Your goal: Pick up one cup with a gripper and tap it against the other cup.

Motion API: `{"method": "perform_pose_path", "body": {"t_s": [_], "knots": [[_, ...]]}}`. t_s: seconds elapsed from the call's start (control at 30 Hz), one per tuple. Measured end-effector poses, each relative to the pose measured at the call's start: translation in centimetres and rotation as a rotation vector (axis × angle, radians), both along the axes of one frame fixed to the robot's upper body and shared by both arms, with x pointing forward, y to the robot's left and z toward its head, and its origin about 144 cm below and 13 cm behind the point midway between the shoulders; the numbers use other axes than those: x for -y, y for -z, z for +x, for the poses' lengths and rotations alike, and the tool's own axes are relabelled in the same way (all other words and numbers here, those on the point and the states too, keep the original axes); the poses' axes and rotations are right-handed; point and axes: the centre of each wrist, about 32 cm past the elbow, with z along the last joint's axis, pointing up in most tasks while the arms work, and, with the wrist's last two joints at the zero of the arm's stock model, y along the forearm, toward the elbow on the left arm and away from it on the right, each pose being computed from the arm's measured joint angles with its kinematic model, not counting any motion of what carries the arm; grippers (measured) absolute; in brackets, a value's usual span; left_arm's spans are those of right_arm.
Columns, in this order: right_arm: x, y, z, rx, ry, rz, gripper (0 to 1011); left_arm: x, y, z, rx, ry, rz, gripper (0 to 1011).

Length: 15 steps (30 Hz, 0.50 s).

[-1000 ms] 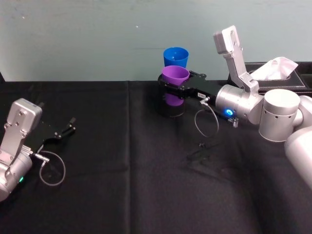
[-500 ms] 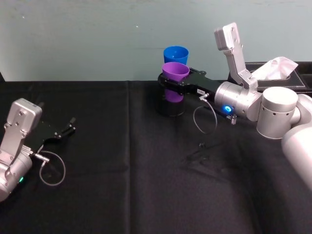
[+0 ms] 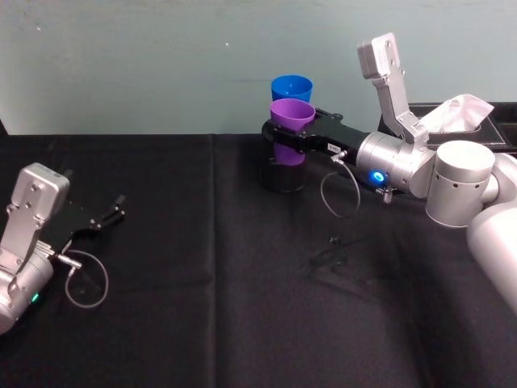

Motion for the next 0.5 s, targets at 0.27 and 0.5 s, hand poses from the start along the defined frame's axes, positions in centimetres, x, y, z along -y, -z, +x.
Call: {"method": "perform_pose_path", "body": {"t_s": [0.27, 0.5], "knots": [[-0.01, 0.03, -0.01, -0.001, -0.001, 0.0, 722, 0.0, 0.0, 0.0, 0.0, 0.0, 0.0, 1000], [-0.01, 0.05, -0.01, -0.001, -0.001, -0.001, 722, 0.0, 0.0, 0.0, 0.0, 0.0, 0.0, 1000]]}}
